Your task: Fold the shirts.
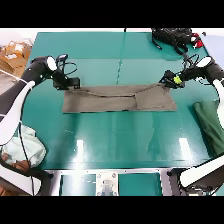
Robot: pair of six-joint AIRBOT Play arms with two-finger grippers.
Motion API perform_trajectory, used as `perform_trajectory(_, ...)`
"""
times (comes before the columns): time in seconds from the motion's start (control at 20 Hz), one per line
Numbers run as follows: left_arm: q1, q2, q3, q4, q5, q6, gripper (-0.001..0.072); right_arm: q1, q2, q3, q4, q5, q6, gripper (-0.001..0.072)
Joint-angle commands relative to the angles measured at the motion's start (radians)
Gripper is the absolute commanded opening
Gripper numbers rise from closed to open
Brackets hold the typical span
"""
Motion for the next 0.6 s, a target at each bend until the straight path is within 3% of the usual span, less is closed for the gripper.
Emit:
perform_trajectory(0.0,0.049,-0.039,0.125,0.027,0.012,-0.031,0.0687,-0.048,-0.072,0.116,0.002,0.039,-0.064,0.0508)
perform_trajectory(0.15,0.138,-0.039,0.214,0.023,-0.054,-0.123,0.0688,-0.143,-0.073,0.137,0.003,0.157,-0.152,0.0602)
perform_trajectory(0.2,0.162,-0.039,0.230,0.006,-0.084,-0.136,0.0688,-0.172,-0.074,0.125,0.003,0.193,-0.179,0.0603)
perform_trajectory(0.3,0.195,-0.039,0.243,-0.062,-0.142,-0.134,0.0688,-0.220,-0.082,0.097,0.014,0.262,-0.240,0.0692)
perform_trajectory(0.55,0.201,-0.039,0.242,-0.225,-0.239,-0.060,0.0687,-0.252,-0.187,0.092,0.166,0.347,-0.376,0.0692)
